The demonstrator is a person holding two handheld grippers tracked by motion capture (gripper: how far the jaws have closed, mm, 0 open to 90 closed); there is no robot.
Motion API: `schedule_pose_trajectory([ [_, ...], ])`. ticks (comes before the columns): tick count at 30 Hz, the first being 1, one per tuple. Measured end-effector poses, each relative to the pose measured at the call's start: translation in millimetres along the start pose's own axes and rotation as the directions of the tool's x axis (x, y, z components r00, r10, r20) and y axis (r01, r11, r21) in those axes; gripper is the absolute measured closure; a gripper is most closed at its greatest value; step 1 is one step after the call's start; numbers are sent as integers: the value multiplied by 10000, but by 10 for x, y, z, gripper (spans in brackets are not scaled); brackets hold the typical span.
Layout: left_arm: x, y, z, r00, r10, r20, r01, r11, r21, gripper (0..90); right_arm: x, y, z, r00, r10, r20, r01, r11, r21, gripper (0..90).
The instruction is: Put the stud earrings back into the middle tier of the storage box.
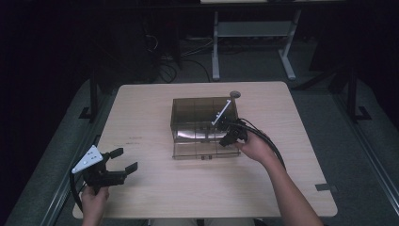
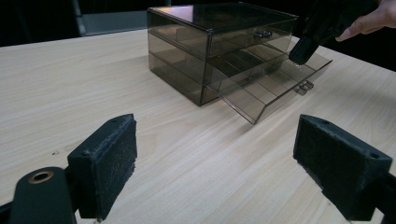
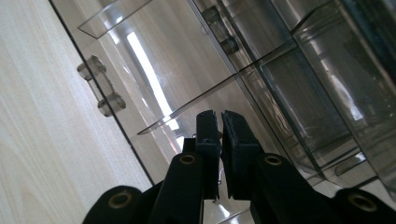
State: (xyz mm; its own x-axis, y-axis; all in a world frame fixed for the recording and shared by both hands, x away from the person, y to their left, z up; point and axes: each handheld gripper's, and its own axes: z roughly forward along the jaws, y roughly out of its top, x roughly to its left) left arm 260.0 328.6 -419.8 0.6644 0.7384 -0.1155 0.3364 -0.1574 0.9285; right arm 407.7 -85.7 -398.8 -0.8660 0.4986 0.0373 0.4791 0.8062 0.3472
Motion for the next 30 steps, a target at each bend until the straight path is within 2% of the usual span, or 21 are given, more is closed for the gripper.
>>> schedule_pose_trajectory([
  [15,1,0,1,10000,-24,10,24,10000,-9,129,-52,-14,74,9998,169,-82,-168,9998,86,847],
  [30,8,-1,0,10000,-28,25,28,10000,-18,129,-61,-35,43,9994,253,-236,-253,9997,-16,823],
])
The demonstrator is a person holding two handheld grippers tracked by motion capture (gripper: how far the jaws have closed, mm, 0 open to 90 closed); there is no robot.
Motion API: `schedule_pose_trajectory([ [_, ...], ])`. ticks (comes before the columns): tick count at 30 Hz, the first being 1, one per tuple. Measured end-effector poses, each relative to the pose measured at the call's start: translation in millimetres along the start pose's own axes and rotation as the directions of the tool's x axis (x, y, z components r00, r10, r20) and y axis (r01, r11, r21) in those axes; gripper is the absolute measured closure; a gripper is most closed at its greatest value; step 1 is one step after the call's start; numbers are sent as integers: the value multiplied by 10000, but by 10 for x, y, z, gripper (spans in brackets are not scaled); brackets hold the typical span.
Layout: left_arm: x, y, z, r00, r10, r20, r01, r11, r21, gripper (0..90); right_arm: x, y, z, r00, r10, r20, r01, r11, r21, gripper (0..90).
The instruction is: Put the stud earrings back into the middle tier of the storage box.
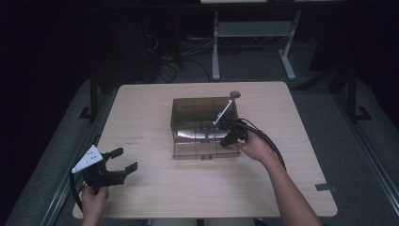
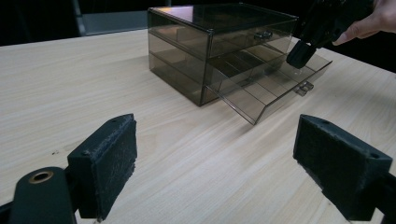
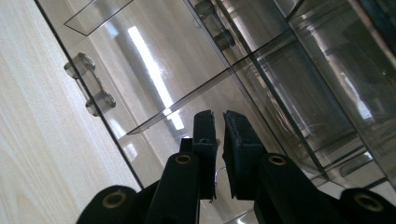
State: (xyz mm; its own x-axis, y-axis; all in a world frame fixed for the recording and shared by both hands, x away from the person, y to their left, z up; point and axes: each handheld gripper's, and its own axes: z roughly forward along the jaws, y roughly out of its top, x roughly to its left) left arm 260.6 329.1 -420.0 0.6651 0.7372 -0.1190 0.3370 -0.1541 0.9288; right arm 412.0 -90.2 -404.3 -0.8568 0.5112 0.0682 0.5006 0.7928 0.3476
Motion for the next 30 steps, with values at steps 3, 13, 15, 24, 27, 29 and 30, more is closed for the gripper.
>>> schedule_pose_trajectory([
  [3,-6,-1,4,10000,-13,20,13,10000,35,129,10,-12,-22,10000,-19,-29,19,10000,-70,816],
  [13,-12,-2,-3,10000,0,10,0,10000,-18,129,4,-76,-151,9997,74,-212,-85,9986,-516,767],
  [15,-10,-1,-1,10000,-11,1,11,10000,17,129,1,-95,-181,9996,69,-278,-86,9979,-636,756],
  [24,-8,-5,2,10000,-10,6,10,10000,53,129,-18,-181,-311,9990,167,-418,-205,9955,-923,714],
  [27,-10,-3,0,10000,5,-2,-5,10000,50,129,-20,-208,-362,9989,181,-442,-228,9940,-1071,704],
  [29,-9,-3,0,10000,9,-3,-9,10000,63,129,-18,-224,-391,9987,182,-483,-234,9936,-1108,692],
  [30,-10,-4,0,10000,-1,-3,1,10000,69,129,-18,-231,-400,9988,156,-470,-209,9934,-1127,689],
])
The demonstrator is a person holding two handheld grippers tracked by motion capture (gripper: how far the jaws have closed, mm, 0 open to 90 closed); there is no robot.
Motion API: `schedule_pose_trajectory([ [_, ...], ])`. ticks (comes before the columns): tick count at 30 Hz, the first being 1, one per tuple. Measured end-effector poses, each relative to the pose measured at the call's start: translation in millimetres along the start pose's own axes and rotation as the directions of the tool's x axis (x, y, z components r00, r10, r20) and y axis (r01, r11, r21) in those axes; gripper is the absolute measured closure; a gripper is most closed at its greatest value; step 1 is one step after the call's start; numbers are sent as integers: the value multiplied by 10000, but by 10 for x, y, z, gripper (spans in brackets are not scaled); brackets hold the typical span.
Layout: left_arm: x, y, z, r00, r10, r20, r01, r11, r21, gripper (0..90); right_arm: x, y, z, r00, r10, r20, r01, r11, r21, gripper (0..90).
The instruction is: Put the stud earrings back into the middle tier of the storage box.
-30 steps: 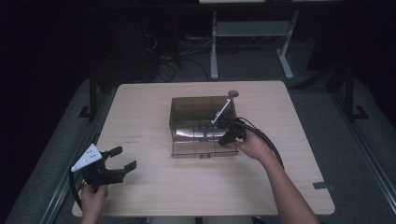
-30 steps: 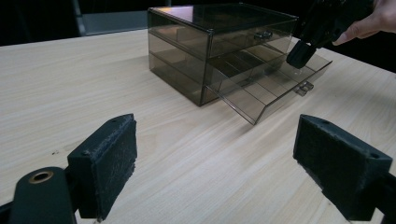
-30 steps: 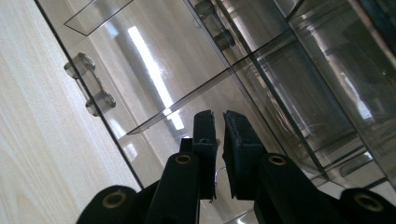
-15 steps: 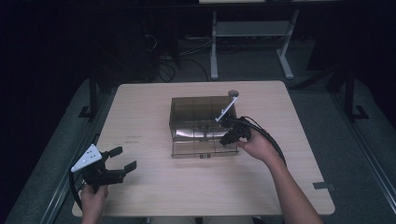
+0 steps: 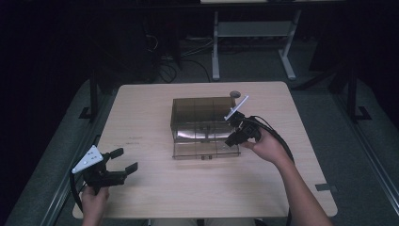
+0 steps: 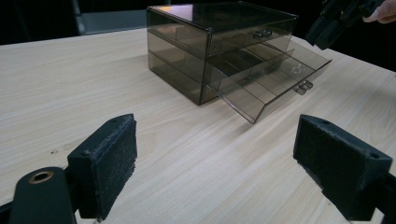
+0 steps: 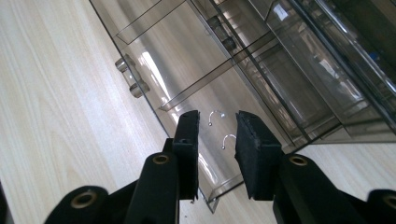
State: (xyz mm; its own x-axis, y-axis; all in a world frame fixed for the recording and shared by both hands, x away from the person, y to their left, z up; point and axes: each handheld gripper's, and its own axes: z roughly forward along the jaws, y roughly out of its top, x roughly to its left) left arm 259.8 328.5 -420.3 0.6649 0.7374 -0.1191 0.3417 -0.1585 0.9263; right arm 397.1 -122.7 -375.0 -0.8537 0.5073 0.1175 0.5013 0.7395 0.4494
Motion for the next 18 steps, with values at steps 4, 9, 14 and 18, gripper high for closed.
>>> schedule_pose_trajectory([
  [4,-1,0,-1,10000,17,5,-17,10000,-32,129,8,-34,-52,10000,64,-53,-64,9999,-90,671],
  [9,-1,0,-4,10000,15,-6,-15,10000,-46,129,15,-85,-102,9999,153,-65,-154,9997,-173,656],
  [14,-2,0,-4,10000,11,12,-11,10000,-49,129,13,-158,-147,9998,200,-100,-203,9992,-336,640],
  [18,-10,1,5,10000,32,26,-32,10000,-16,129,10,-221,-175,9995,295,-111,-299,9988,-388,630],
])
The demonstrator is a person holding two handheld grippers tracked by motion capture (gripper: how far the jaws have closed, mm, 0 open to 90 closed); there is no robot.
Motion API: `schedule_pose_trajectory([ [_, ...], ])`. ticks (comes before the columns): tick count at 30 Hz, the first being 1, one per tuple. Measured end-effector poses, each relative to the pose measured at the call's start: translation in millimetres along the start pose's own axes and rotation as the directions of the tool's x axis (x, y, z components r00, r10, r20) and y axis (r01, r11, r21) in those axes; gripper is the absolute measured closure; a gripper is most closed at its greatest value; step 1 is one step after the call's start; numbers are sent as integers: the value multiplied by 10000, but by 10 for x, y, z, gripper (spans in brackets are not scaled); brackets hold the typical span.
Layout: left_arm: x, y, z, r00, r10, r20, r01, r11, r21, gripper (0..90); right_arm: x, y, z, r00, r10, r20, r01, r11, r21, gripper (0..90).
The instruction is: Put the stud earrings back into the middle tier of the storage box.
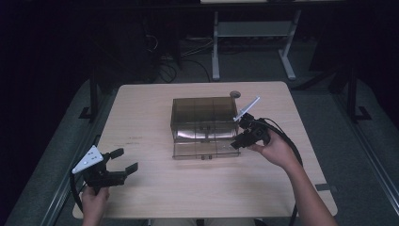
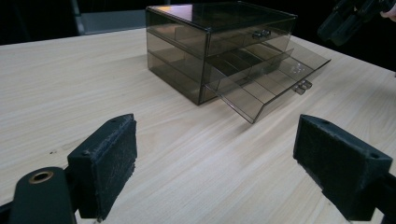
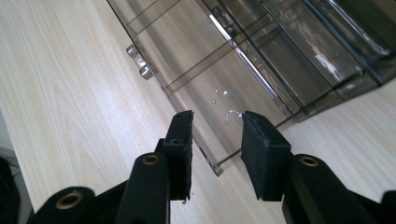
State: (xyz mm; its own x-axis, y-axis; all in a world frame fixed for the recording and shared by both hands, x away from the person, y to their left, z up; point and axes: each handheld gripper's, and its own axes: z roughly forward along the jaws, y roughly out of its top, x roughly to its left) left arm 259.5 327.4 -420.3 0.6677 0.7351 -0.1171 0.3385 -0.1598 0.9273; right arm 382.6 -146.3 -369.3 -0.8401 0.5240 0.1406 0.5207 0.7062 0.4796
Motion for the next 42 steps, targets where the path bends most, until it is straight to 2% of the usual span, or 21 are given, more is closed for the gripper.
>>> schedule_pose_trajectory([
  [8,-1,-2,-1,10000,-23,6,23,10000,-5,129,-1,-112,-69,9998,210,-59,-211,9996,-166,605],
  [19,0,-5,-4,10000,-46,17,46,10000,-11,129,-23,-382,-182,9986,516,-99,-520,9975,-486,565],
  [33,-3,-11,-4,10000,-73,-1,73,10000,-34,129,-15,-653,-246,9976,691,12,-689,9955,-648,534],
  [35,-5,-12,-3,10000,-91,-3,91,9999,-63,129,-3,-725,-258,9968,799,30,-795,9940,-752,526],
  [36,5,-11,-6,10000,43,6,-43,10000,-3,129,2,-750,-262,9966,827,40,-821,9935,-784,525],
  [42,-5,-17,1,10000,-33,23,33,10000,47,129,17,-897,-257,9954,951,112,-939,9921,-830,514],
])
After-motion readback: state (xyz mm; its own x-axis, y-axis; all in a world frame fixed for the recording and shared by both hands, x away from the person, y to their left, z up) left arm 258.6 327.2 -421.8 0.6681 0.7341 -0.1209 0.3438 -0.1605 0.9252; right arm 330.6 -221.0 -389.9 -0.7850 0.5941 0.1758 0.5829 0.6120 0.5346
